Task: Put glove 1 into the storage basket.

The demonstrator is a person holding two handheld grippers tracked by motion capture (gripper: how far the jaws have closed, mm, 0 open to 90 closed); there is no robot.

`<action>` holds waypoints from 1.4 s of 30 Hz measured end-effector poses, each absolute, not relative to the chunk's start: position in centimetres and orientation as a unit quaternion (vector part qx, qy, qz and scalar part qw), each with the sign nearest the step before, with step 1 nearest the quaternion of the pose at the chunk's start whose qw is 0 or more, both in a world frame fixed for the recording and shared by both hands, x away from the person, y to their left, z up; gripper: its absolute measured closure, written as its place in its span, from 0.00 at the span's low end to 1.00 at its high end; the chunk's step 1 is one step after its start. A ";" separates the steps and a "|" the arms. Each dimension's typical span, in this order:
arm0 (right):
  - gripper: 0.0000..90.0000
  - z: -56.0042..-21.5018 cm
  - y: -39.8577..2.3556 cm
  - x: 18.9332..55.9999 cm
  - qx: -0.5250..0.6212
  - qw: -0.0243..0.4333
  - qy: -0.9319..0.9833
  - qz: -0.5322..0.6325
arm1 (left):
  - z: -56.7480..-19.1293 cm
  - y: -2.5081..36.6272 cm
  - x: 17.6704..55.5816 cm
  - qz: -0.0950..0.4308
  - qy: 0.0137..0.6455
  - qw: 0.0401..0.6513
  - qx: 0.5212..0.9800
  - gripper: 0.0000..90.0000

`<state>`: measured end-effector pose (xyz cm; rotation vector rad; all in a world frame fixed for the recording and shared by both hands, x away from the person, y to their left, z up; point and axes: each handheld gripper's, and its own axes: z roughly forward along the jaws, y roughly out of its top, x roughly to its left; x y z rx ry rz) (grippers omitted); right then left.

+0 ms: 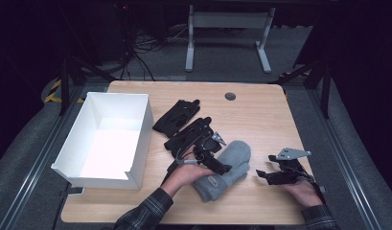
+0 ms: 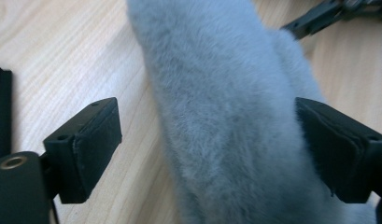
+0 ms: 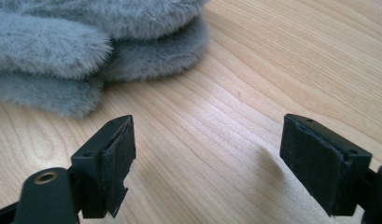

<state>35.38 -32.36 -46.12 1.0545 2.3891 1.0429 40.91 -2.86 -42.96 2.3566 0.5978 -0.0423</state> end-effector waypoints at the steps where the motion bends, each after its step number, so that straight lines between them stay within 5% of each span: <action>1: 0.21 -46.2 -32.4 35.4 0.373 0.167 0.837 0.364 | -43.2 -2.9 41.0 -0.021 0.233 0.344 0.909 0.10; 8: 0.21 -46.5 -32.4 35.6 0.379 0.168 0.839 0.353 | -44.8 -3.1 41.6 -0.061 0.231 0.337 0.911 0.11; 16: 0.17 -46.8 -32.3 35.5 0.377 0.176 0.837 0.356 | -45.3 -3.2 41.9 -0.121 0.211 0.341 0.908 0.40; 28: 0.16 -46.9 -32.3 35.5 0.378 0.180 0.835 0.358 | -44.5 -3.5 41.6 -0.126 0.199 0.317 0.919 0.71; 42: 0.16 -46.9 -32.3 35.5 0.379 0.180 0.834 0.357 | -43.0 -2.7 41.1 -0.118 0.217 0.335 0.909 0.79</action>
